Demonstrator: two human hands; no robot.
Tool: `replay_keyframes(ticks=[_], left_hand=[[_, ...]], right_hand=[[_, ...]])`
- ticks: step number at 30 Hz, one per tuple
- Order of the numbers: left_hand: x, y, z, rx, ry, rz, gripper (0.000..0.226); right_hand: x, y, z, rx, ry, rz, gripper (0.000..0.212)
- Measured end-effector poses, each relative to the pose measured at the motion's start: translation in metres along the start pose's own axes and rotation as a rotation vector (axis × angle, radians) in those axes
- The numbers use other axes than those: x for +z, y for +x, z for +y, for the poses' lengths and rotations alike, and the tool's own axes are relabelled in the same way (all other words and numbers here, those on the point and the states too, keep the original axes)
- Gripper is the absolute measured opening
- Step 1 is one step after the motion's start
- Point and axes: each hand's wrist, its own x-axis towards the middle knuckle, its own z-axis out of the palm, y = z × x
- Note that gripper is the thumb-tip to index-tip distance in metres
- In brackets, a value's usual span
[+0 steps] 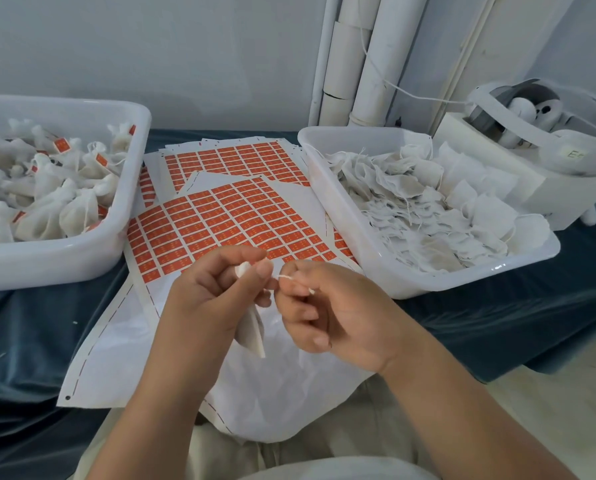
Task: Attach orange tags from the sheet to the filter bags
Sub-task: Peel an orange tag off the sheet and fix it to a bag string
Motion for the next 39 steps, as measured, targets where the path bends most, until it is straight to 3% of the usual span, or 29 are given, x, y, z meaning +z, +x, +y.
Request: replay_keyframes(ticks=[5, 11, 18, 22, 27, 33, 35, 37, 39], left_hand=[[0.001, 0.000, 0.002, 0.015, 0.055, -0.031, 0.025], [0.007, 0.001, 0.002, -0.228, -0.194, -0.095, 0.029], [0.008, -0.002, 0.006, -0.400, -0.579, -0.186, 0.026], [0.010, -0.004, 0.007, -0.298, -0.351, -0.172, 0.025], [0.011, -0.003, 0.002, -0.063, 0.165, -0.014, 0.029], [0.001, 0.001, -0.014, 0.088, 0.419, -0.203, 0.030], [0.000, 0.001, -0.016, 0.113, 0.387, -0.284, 0.032], [0.000, 0.000, -0.016, 0.122, 0.341, -0.356, 0.033], [-0.002, 0.003, -0.019, 0.116, 0.454, -0.294, 0.029]], right_hand=[[-0.010, 0.000, 0.000, -0.046, 0.265, -0.116, 0.025], [-0.004, 0.004, 0.003, -0.080, 0.728, -0.204, 0.021], [-0.007, 0.002, -0.002, -0.052, 0.691, -0.096, 0.021], [-0.009, 0.000, -0.003, -0.080, 0.651, -0.106, 0.020], [-0.011, -0.002, -0.005, -0.258, 0.113, 0.164, 0.021], [-0.026, -0.007, -0.015, -0.292, -0.179, 0.274, 0.024], [-0.029, -0.007, -0.015, -0.277, -0.130, 0.240, 0.028], [-0.028, -0.006, -0.014, -0.258, 0.073, 0.118, 0.029], [-0.026, -0.003, -0.015, -0.291, 0.221, 0.114, 0.027]])
